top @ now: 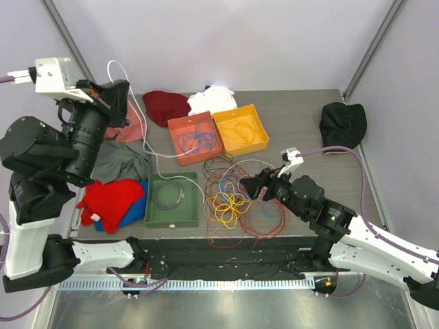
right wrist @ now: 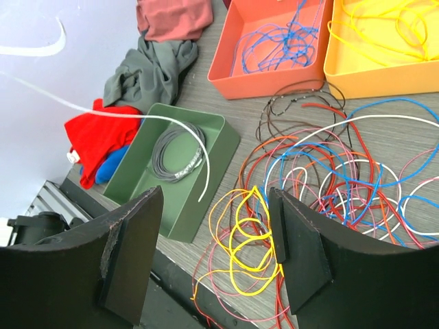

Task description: Untangle the cables

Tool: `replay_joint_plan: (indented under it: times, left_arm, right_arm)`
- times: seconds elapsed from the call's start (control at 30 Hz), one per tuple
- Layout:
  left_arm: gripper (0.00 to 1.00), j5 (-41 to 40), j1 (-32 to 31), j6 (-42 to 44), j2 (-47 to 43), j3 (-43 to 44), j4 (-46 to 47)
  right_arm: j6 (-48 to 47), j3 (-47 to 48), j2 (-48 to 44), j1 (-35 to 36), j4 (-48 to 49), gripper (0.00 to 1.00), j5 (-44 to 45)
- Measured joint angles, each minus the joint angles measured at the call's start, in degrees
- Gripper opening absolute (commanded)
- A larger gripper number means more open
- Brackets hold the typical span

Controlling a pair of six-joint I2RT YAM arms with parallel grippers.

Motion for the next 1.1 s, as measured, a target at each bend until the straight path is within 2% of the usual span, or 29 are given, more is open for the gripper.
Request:
replay_joint_plan:
  times: [0.27, 0.47, 0.8, 1.1]
  left_arm:
    - [0.0, -1.25, 0.0, 4.15, 2.03, 6.84, 0.02]
    - [0.0, -1.88, 0.0, 4.79, 1.27, 6.05, 0.0]
    - [0.0, -2.34, 0.0, 0.48, -4.81, -13.42, 0.2]
    - [0.0, 1.53, 0.0, -10.51, -6.86, -28.72, -0.98]
  right_arm:
    - [-0.04, 0.0, -3.34, 0.0, -1.79, 0.7, 1.44]
    - [-0.11, -0.02, -4.2, 0.0, -2.78, 0.7, 2.34]
    - [-0.02, -1.84, -4.24, 0.0, -3.13, 0.69, 2.6]
    - [0.26, -3.41, -4.96, 0.0, -3.23, 0.69, 2.69]
